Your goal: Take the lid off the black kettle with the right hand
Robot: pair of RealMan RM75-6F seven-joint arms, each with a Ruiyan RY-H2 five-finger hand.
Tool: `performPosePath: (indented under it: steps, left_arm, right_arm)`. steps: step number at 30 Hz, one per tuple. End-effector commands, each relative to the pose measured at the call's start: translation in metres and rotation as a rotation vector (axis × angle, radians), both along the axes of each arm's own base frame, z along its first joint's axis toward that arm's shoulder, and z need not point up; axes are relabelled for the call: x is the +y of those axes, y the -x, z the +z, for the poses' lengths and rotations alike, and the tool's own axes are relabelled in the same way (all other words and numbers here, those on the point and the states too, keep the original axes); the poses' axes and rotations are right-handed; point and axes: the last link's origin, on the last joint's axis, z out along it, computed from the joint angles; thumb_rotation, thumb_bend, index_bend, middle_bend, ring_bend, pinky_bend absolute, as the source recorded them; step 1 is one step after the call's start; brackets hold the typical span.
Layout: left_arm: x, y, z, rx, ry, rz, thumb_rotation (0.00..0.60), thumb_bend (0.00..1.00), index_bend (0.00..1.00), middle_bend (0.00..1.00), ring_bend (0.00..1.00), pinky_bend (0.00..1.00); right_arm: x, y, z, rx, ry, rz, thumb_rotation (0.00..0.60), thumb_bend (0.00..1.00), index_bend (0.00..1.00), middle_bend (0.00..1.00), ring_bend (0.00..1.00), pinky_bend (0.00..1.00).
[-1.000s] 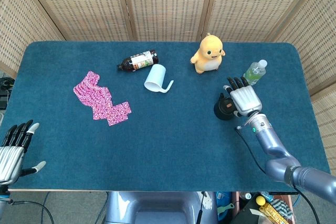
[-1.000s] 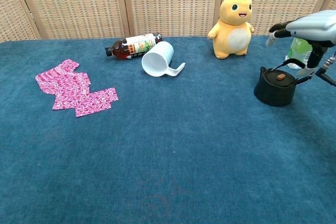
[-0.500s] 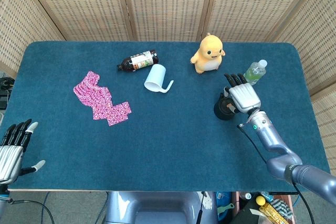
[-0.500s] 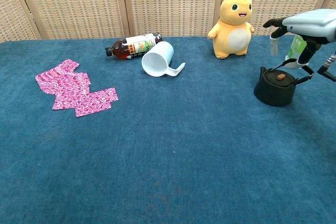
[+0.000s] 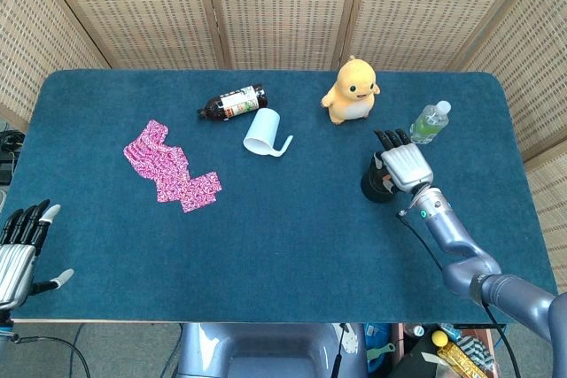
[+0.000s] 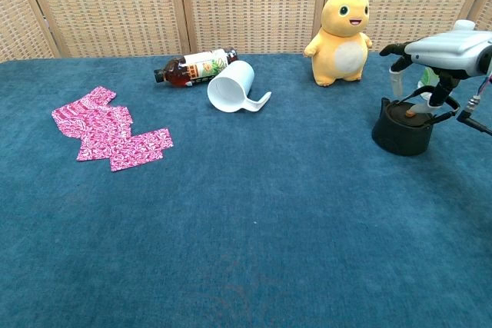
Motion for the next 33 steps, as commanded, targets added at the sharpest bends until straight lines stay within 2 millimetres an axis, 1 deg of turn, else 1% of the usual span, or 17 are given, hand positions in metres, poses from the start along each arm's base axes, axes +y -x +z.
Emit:
performPosePath:
  steps: [1, 8, 16, 22, 33]
  left_arm:
    - [-0.0001, 0.0002, 0.0, 0.0, -0.001, 0.002, 0.6, 0.12, 0.0, 0.0, 0.0, 0.0]
    - [0.0003, 0.0003, -0.0009, 0.002, 0.002, 0.002, 0.6, 0.12, 0.0, 0.0, 0.0, 0.0]
    - [0.0004, 0.0001, -0.0016, 0.001, 0.004, 0.003, 0.6, 0.12, 0.0, 0.0, 0.0, 0.0]
    - [0.0001, 0.0005, -0.0006, -0.002, 0.001, 0.005, 0.6, 0.12, 0.0, 0.0, 0.0, 0.0]
    - [0.0005, 0.0009, -0.0009, -0.003, 0.005, 0.005, 0.6, 0.12, 0.0, 0.0, 0.0, 0.0]
  right_arm:
    - [-0.0006, 0.0019, -0.003, -0.003, -0.005, -0.006, 0.6, 0.45, 0.49, 0.05, 0.0, 0.11]
    - [-0.0005, 0.0047, -0.0056, 0.002, -0.014, 0.002, 0.6, 0.46, 0.5, 0.06, 0.0, 0.11]
    - [-0.0019, 0.0019, -0.0097, 0.007, -0.024, 0.022, 0.6, 0.46, 0.51, 0.06, 0.0, 0.11]
    - [-0.0047, 0.0044, -0.0109, 0.009, -0.017, 0.007, 0.6, 0.49, 0.51, 0.06, 0.0, 0.11]
    - [-0.0038, 0.0084, -0.0116, 0.027, -0.037, -0.005, 0.6, 0.52, 0.51, 0.06, 0.0, 0.11]
